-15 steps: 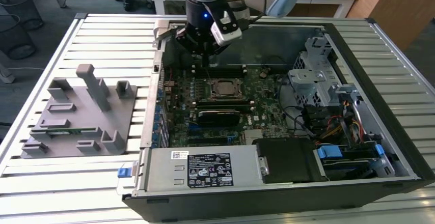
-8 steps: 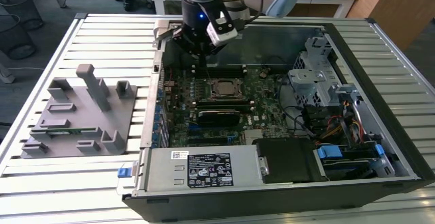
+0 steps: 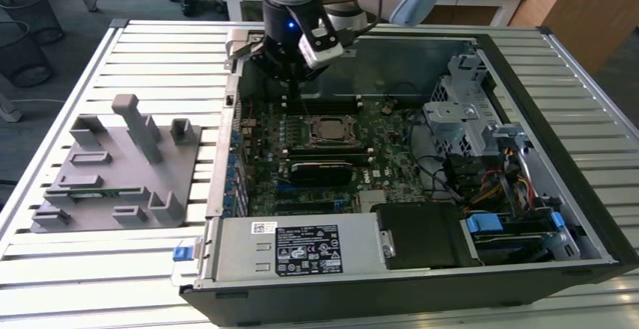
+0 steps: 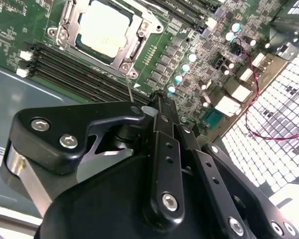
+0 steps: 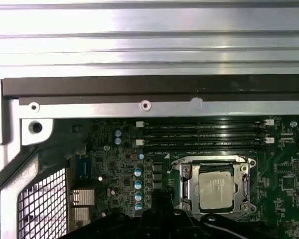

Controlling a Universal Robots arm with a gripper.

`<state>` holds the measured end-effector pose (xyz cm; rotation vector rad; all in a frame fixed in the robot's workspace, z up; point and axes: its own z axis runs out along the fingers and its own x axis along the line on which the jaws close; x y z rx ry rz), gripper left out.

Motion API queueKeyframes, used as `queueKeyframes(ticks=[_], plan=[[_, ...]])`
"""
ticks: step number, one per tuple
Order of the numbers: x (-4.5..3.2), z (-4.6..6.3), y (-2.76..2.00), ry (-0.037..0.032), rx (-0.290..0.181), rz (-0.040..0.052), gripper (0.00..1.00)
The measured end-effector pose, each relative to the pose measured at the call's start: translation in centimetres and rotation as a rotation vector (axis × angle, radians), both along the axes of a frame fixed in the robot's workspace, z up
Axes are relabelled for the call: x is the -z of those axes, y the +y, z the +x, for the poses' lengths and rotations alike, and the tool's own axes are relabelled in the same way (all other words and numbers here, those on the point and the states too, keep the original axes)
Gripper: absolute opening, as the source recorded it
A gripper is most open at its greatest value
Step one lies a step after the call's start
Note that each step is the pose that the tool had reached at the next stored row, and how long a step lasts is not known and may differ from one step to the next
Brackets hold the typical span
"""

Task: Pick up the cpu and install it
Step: 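Install the first cpu locking lever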

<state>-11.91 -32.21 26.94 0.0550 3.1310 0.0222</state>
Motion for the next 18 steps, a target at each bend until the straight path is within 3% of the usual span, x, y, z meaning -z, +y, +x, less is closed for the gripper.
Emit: queueKeyframes(ticks=[8, 18], plan=[[0.76, -0.2, 0.57, -0.0001, 0.000, 0.0000, 0.11], [1.18, -0.3, 1.50, 0.0000, 0.000, 0.0000, 0.11]])
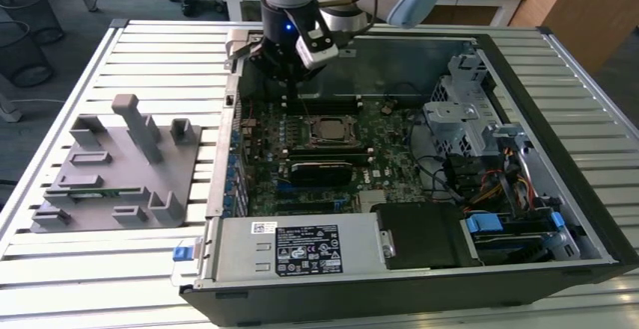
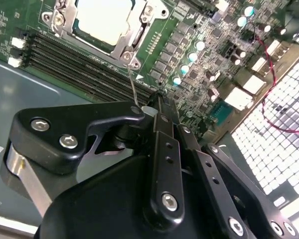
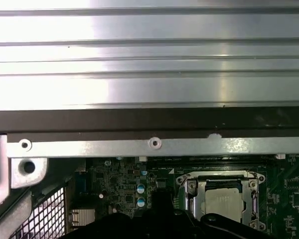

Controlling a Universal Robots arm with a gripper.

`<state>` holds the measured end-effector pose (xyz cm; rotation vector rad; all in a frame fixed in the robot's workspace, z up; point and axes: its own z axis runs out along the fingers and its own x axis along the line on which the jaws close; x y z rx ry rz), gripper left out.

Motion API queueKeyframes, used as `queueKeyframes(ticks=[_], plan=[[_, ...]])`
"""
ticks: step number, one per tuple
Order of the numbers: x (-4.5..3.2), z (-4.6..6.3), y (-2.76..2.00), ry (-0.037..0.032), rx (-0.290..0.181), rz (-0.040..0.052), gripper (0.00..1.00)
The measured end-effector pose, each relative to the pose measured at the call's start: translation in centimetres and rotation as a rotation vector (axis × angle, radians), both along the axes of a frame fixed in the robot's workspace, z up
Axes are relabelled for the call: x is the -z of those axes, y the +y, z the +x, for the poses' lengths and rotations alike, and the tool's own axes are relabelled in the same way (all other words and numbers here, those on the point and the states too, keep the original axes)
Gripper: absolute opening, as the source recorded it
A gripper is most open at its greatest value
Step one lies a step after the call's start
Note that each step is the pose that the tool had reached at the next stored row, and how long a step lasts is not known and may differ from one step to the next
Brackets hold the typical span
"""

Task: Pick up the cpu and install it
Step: 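Install the first cpu locking lever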

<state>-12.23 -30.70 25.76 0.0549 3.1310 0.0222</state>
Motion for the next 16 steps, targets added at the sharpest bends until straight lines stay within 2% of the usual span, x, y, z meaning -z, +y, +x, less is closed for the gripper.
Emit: queueKeyframes(ticks=[6, 16], plan=[[0.02, 0.4, 0.30, 0.0001, -0.001, 0.0000, 0.11], [0.07, 1.1, 0.34, 0.0002, -0.002, -0.0001, 0.11]])
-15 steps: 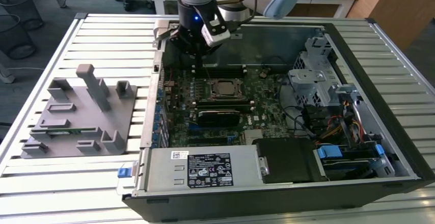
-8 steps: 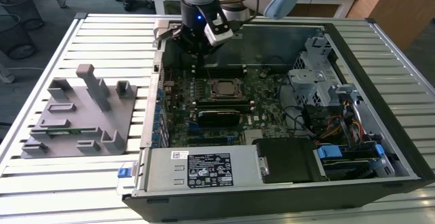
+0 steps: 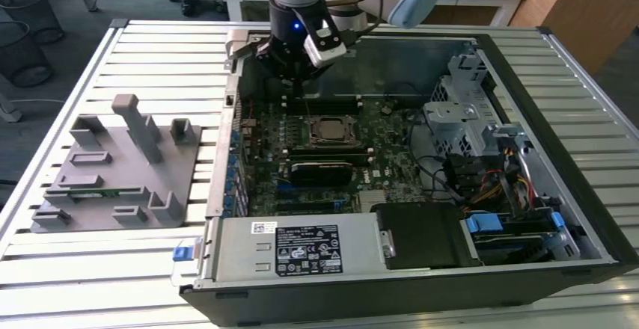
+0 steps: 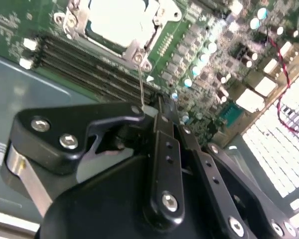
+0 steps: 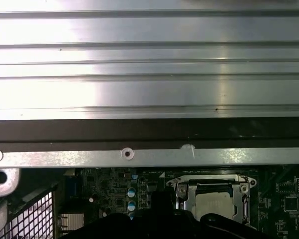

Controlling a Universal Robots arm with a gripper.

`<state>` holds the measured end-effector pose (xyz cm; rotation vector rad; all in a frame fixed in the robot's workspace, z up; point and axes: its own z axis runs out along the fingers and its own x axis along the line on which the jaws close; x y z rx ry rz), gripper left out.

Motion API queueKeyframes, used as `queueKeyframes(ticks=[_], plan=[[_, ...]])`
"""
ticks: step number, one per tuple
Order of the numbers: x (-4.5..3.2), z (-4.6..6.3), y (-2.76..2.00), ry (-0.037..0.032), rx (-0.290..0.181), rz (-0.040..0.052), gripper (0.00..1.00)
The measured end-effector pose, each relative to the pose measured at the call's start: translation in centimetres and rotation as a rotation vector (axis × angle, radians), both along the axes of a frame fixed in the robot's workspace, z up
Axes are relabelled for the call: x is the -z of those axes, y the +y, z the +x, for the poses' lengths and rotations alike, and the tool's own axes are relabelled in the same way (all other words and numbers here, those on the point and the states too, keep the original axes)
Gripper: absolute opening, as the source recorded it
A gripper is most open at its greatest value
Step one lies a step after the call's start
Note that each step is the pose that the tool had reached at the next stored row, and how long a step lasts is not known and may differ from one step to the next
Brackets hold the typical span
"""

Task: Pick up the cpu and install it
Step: 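Install the first cpu locking lever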

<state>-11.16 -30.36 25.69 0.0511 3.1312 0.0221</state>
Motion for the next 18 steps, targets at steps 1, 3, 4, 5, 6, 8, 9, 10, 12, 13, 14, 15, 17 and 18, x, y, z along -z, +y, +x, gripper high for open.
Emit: queueKeyframes(ticks=[1, 3, 4, 5, 6, 8, 9, 10, 12, 13, 14, 15, 17, 18], plan=[[0.00, 0.0, 0.00, 0.0000, 0.000, 0.0000, 0.11], [0.00, 0.1, 0.00, 0.0000, 0.000, 0.0000, 0.11], [0.00, 0.1, 0.00, -0.0001, 0.000, 0.0001, 0.11], [0.00, 0.1, 0.01, 0.0000, 0.000, 0.0000, 0.11], [0.00, 0.2, 0.01, 0.0000, 0.000, 0.0000, 0.11], [0.01, 0.3, 0.01, -0.0001, 0.000, 0.0000, 0.11], [0.01, 0.3, 0.01, -0.0001, 0.000, 0.0000, 0.11], [0.01, 0.4, 0.01, -0.0001, 0.000, 0.0000, 0.11], [0.01, 0.5, 0.01, 0.0000, 0.000, 0.0001, 0.11], [0.01, 0.6, 0.01, -0.0001, 0.000, 0.0000, 0.11], [0.01, 0.7, 0.01, 0.0000, 0.000, 0.0000, 0.11], [0.01, 0.8, 0.01, -0.0001, 0.000, 0.0000, 0.11], [0.01, 1.0, 0.01, 0.0000, 0.000, 0.0000, 0.11], [0.01, 1.0, 0.01, -0.0001, 0.000, 0.0000, 0.11]])
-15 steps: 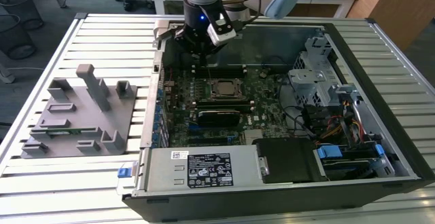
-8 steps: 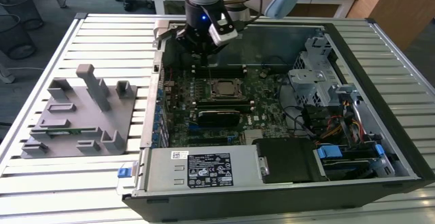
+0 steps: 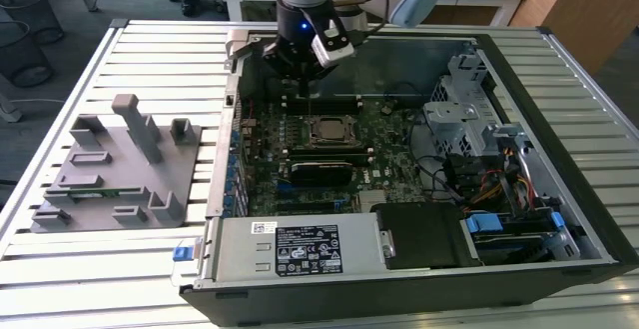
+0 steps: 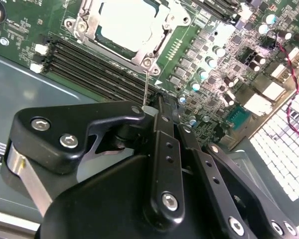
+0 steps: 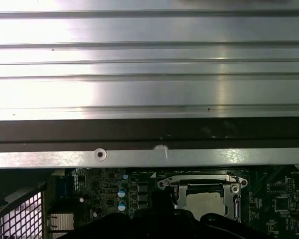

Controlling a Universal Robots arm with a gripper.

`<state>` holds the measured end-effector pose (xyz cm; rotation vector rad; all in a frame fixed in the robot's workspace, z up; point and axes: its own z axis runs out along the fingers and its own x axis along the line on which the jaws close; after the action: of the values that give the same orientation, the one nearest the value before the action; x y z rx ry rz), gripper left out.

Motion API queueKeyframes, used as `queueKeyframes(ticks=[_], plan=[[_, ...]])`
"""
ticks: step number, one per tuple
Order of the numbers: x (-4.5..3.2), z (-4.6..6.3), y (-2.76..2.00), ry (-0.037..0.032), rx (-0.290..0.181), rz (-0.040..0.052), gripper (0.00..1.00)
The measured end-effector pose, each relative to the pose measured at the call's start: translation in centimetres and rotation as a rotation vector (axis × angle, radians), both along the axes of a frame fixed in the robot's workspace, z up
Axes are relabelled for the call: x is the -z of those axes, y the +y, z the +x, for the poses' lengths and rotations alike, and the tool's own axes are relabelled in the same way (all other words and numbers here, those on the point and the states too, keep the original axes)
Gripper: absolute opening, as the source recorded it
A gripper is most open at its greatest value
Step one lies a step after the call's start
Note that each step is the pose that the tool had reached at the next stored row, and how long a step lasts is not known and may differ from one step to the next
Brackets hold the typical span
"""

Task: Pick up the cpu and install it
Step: 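Install the first cpu locking lever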

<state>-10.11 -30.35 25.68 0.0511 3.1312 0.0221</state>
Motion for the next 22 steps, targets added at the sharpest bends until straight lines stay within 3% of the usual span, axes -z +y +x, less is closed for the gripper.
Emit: queueKeyframes(ticks=[22], plan=[[0.01, 2.2, 0.00, 0.0001, 0.000, 0.0000, 0.11]])
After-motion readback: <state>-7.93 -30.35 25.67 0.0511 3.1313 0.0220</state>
